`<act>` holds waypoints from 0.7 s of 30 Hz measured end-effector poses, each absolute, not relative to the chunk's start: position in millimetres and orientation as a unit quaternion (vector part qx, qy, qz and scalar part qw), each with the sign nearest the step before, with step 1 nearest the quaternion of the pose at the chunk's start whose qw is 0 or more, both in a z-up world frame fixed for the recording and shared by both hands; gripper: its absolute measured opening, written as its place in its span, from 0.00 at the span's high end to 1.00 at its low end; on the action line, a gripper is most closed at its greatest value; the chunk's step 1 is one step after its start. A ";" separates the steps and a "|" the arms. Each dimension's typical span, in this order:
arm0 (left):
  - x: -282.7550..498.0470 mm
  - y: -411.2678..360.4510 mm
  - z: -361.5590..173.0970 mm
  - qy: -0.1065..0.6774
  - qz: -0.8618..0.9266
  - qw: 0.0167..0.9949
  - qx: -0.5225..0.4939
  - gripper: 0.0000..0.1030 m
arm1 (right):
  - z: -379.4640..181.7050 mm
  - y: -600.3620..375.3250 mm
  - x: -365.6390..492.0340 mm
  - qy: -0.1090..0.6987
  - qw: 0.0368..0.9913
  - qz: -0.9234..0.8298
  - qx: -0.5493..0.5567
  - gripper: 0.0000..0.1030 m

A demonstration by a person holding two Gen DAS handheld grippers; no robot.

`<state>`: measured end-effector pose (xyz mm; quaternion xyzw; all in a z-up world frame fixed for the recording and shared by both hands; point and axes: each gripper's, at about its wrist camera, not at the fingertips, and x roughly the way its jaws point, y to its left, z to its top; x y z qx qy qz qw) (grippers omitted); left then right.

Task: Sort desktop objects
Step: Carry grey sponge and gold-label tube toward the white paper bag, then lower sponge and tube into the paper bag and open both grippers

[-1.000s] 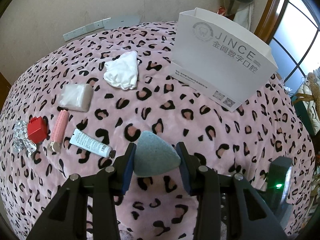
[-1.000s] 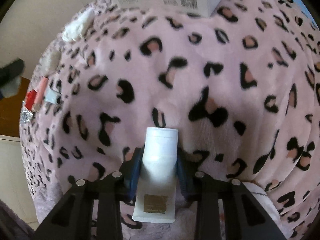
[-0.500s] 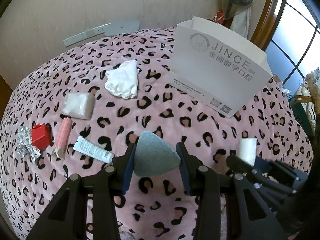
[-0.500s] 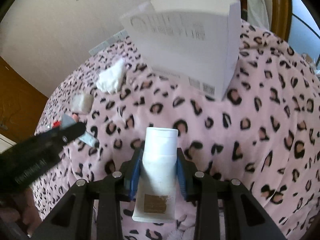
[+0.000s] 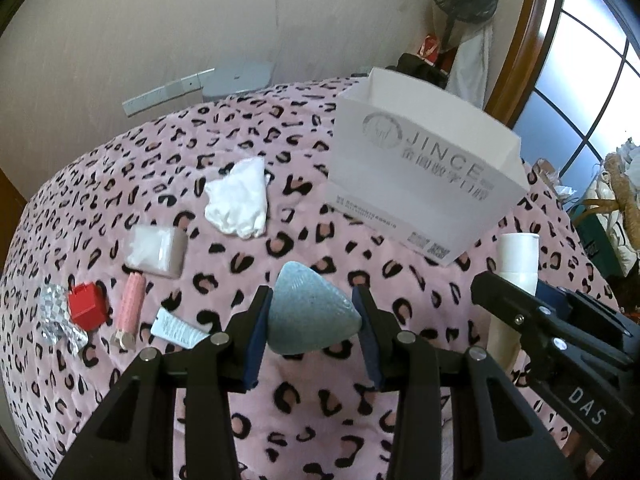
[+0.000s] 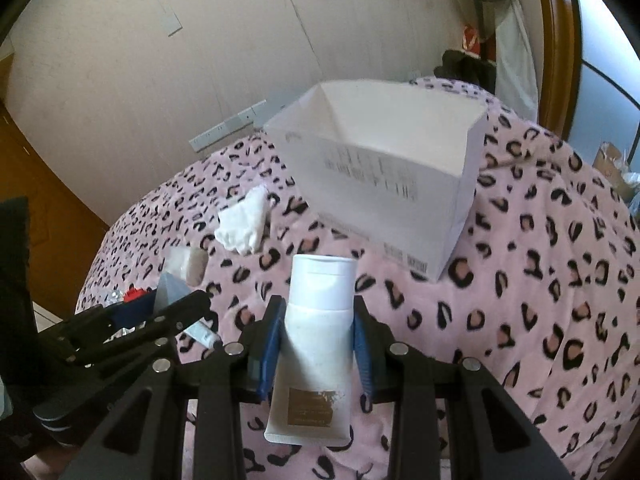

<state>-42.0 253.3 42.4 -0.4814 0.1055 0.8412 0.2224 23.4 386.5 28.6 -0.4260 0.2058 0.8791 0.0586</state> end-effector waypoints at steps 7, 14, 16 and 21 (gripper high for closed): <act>-50.6 266.0 54.5 0.112 0.845 0.233 -0.468 0.60 | 45.0 389.5 17.5 0.198 0.063 0.890 -0.406 0.68; -60.3 278.0 59.1 0.118 0.847 0.239 -0.460 0.60 | 53.6 397.6 10.0 0.195 0.071 0.895 -0.395 0.68; -63.2 282.0 59.6 0.121 0.847 0.241 -0.458 0.60 | 54.9 400.1 8.2 0.193 0.073 0.896 -0.394 0.68; -70.5 292.4 62.0 0.123 0.846 0.250 -0.455 0.60 | 58.8 406.1 3.8 0.188 0.079 0.898 -0.390 0.68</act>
